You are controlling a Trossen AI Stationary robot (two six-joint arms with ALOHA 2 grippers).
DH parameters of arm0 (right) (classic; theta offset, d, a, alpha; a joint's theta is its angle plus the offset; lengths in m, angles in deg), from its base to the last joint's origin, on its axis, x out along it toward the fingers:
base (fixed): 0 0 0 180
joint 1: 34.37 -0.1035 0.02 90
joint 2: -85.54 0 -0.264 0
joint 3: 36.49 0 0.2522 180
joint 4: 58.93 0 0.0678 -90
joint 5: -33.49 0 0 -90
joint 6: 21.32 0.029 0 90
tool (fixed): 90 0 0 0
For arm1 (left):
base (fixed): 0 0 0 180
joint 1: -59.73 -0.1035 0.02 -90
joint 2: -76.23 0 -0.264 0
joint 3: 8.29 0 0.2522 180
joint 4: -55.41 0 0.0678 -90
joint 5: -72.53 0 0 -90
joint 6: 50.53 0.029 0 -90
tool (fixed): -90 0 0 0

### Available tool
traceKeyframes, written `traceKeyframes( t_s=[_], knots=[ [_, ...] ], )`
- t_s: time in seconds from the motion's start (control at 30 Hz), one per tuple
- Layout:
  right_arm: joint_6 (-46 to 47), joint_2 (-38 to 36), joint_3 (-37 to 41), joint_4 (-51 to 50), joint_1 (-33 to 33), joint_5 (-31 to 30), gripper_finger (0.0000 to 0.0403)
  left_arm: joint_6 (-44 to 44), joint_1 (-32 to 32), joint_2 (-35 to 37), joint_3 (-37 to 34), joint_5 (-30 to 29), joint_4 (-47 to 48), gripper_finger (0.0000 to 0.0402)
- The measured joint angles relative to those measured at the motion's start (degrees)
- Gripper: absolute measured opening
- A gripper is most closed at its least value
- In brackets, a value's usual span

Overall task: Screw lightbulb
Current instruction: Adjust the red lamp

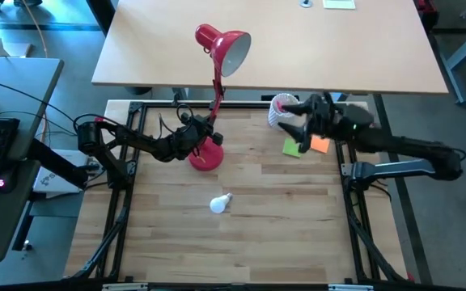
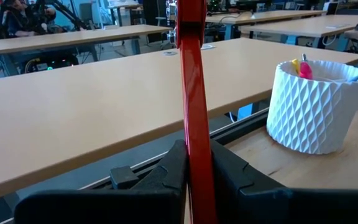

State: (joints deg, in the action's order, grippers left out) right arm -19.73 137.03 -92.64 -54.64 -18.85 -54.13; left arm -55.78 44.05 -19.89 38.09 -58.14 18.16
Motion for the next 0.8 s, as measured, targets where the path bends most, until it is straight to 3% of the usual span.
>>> traceKeyframes(
  t_s=[0.1,0.2,0.37,0.5,0.63,0.8],
  knots=[
    [-4.85,4.43,6.2,19.4,-1.25,-0.48,0.0274,0.16,0.0,0.0,0.0,0.04,-0.08,0.0032],
    [-6.79,10.95,5.39,26.13,-0.75,-5.26,0.0274,0.31,0.0,0.0,0.0,0.58,0.08,0.0032],
    [-10.14,24.19,-5.87,23.11,3.33,-4.81,0.0275,0.81,0.0,0.0,0.04,1.13,0.05,0.0032],
    [-15.07,32.1,-16.16,16.98,6.72,0.01,0.0286,0.85,-0.13,0.0,0.04,1.16,0.03,0.0032],
    [-15.14,38.2,-25.32,10.04,9.67,4.12,0.0306,0.85,-0.24,0.0,0.04,1.22,0.07,0.0032],
    [-12.09,44.83,-34.77,3.05,11.53,3.76,0.0322,0.87,-0.26,0.0,0.04,1.22,0.07,0.0032]
  ],
)
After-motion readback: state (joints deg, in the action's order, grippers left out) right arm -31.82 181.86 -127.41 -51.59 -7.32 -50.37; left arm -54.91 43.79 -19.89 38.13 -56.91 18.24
